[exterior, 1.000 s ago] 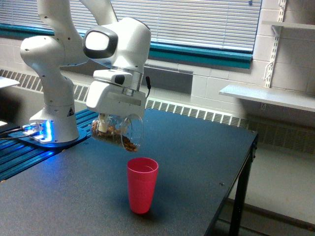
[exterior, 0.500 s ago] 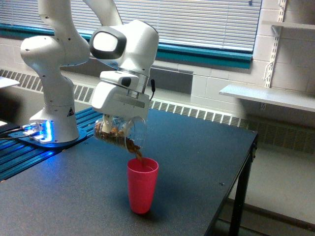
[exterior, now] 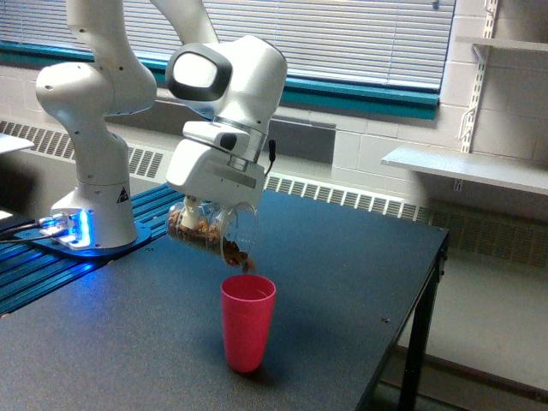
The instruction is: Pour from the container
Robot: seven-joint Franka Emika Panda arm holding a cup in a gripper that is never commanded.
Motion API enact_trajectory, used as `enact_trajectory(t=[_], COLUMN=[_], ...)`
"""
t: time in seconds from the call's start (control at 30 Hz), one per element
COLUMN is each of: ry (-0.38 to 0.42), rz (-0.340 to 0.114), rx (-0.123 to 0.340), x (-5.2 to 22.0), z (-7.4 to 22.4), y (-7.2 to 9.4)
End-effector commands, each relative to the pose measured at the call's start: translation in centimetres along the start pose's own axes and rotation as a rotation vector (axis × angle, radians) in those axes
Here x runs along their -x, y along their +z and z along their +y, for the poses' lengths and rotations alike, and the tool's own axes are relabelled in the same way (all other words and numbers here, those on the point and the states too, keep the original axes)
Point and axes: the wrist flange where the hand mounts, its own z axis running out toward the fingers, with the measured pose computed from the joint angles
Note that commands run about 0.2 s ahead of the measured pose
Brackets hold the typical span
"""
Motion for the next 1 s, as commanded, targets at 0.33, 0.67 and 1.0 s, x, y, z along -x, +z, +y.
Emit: enact_trajectory(t=[0.33,0.67,1.0], ry=[0.033,0.046,0.049], rz=[0.014,0.011,0.006], rx=[0.04,0.052,0.08], x=[-0.45,-0.79,-1.09], z=[-0.53,-0.74,-0.91], y=[-0.37,-0.43,-0.45])
